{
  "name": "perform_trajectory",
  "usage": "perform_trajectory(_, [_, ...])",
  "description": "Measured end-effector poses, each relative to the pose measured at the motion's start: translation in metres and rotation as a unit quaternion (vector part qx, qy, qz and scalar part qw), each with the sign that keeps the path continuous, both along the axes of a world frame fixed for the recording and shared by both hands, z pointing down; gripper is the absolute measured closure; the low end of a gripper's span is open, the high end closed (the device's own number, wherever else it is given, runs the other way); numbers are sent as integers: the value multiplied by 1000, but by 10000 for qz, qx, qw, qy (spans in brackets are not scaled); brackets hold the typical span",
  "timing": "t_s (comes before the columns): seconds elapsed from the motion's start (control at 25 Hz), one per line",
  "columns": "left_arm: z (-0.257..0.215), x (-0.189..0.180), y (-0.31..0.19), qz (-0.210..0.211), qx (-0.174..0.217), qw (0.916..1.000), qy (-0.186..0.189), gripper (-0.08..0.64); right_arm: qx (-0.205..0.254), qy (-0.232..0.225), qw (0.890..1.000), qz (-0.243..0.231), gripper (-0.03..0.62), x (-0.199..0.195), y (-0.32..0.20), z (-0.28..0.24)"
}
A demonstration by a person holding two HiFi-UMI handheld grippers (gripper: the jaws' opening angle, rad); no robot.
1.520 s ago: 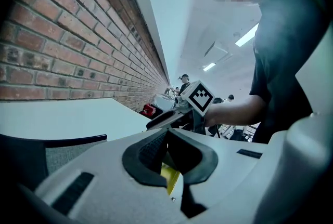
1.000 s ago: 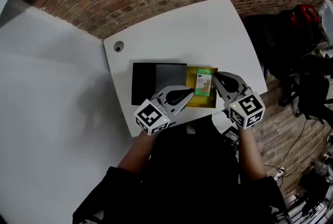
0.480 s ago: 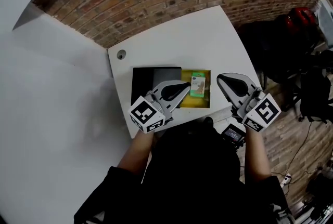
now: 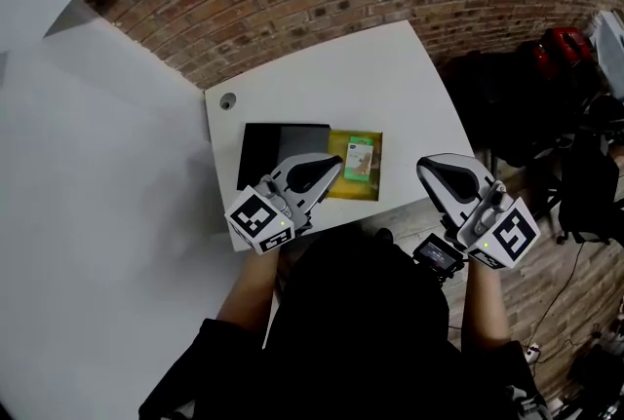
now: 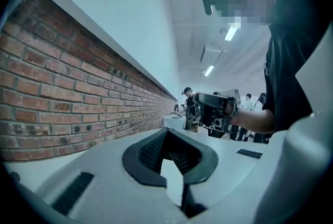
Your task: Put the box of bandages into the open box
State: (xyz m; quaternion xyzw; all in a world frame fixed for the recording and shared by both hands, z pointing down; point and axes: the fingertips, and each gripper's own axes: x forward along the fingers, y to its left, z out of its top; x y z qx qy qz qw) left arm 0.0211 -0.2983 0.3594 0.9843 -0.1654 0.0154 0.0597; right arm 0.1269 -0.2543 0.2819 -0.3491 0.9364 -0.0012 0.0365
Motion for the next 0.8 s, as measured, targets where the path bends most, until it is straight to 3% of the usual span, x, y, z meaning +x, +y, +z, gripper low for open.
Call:
perform_trajectory(0.2, [-6,2,24,-247,1,9997,56,545,200,-82,9994,-264,586,15,33,-5])
perform_trajectory(0.44, [-8,0,48,-527,42,9986,53,545,98,-322,9982,-491,586,28,55,11])
perform_trajectory(0.8, [-10,-14,81,-588,-42,9983,-16,545,-54,-496,9976,-474,586,28,74,18])
